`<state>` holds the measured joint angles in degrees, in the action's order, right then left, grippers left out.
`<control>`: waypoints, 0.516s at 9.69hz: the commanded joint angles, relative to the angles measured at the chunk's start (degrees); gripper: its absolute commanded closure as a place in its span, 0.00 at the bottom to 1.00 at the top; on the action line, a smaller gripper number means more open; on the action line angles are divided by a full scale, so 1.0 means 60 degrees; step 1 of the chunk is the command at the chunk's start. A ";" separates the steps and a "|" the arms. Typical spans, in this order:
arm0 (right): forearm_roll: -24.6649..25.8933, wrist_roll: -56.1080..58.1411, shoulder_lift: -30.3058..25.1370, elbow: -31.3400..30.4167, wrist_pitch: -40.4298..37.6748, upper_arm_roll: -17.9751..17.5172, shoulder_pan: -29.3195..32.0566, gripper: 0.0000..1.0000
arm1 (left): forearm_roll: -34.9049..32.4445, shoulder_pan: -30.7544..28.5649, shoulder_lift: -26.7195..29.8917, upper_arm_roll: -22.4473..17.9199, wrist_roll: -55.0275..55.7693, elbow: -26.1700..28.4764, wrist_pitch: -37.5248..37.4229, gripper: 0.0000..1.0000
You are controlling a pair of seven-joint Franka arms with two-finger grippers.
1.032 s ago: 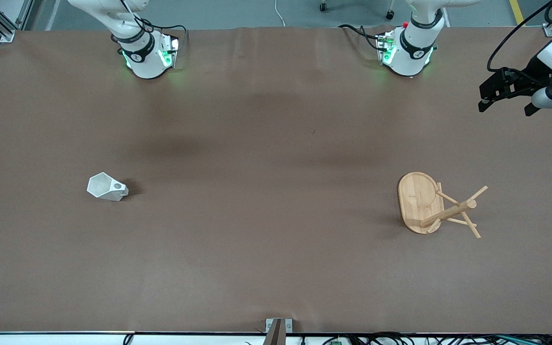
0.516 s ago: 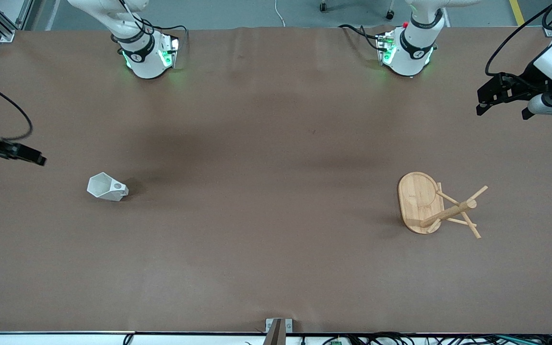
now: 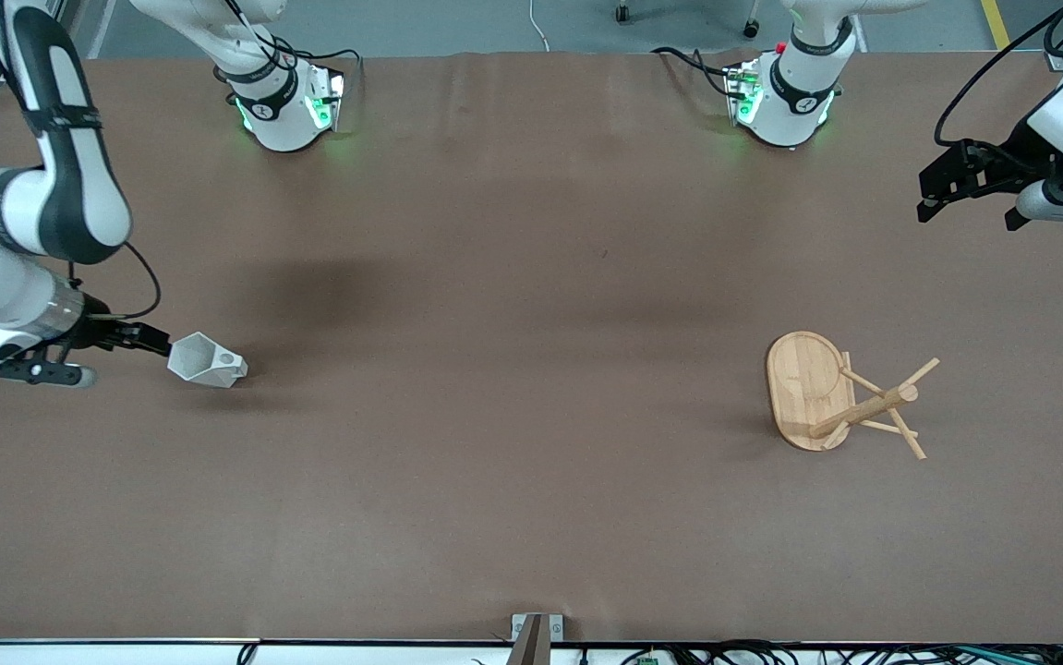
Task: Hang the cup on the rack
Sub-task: 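Reach the right gripper down to the white cup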
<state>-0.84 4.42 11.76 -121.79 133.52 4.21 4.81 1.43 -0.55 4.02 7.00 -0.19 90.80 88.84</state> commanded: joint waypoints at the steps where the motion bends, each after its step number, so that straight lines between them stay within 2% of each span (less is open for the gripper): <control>1: 0.0125 0.0449 0.0323 -0.0444 0.0874 -0.0087 0.0150 0.00 | -0.0004 -0.0055 0.0004 0.0063 -0.0174 0.0190 -0.0129 0.00; 3: 0.0125 0.0682 0.0748 -0.0488 0.1431 -0.0087 0.0136 0.01 | 0.0010 -0.0055 0.0034 0.0078 -0.0174 0.0189 -0.0130 0.00; 5: 0.0125 0.1093 0.0970 -0.0634 0.1915 -0.0087 0.0194 0.10 | 0.0039 -0.0026 0.0019 0.0078 -0.0160 0.0189 -0.0130 0.00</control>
<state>-0.84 9.33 17.46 -124.44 143.08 4.27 4.89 1.43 -0.53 4.28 7.19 -0.22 90.78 88.72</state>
